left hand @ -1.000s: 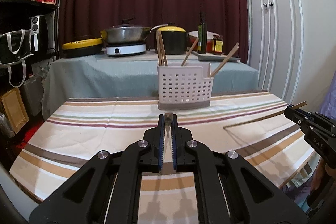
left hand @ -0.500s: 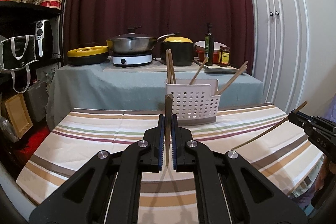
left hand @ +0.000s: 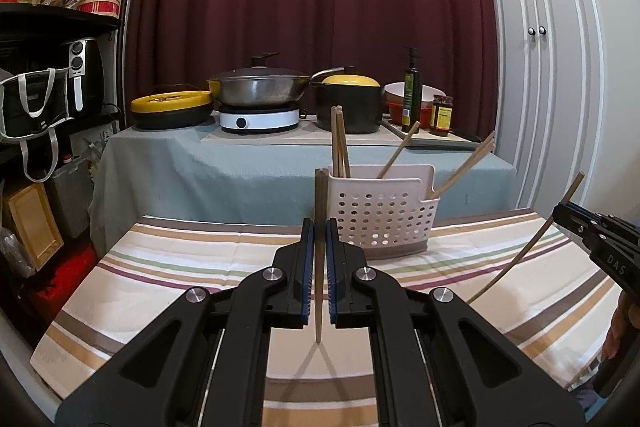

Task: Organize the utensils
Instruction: 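Lift both held chopsticks upright and carry them toward the white caddy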

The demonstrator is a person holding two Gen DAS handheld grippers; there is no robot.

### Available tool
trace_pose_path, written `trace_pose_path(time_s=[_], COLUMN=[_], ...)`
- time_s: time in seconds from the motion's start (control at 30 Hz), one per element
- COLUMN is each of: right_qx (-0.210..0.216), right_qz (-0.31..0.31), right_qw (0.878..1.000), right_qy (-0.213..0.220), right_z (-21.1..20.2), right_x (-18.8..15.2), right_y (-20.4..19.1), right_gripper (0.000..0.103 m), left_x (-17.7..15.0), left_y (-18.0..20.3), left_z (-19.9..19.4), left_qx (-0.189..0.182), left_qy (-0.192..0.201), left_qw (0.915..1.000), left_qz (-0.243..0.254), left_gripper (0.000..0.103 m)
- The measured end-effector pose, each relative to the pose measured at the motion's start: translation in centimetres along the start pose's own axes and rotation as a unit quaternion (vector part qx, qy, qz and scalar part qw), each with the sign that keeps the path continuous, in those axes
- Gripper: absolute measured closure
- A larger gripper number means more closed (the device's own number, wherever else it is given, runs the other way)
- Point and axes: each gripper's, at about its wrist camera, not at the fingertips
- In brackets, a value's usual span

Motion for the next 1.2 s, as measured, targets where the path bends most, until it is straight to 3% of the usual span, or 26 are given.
trace_pose_path(time_s=[1.2], right_qx=[0.006], right_qz=[0.001], right_qw=[1.0], right_qy=[0.015], right_z=[1.4], right_x=[2.3], right_y=[0.3], right_gripper=[0.096], left_x=[3.2], left_y=[-0.8], left_z=[1.7], left_qx=[-0.009], left_qy=[0.008], left_qw=[0.9998], left_qz=[-0.015], left_gripper=[0.097])
Point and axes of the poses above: each gripper's, at about its wrist camera, not at the fingertips, and z roughly the way its jaws point, y to its right, x to its top, and after that the axes turned 1 degree about x, right-handed
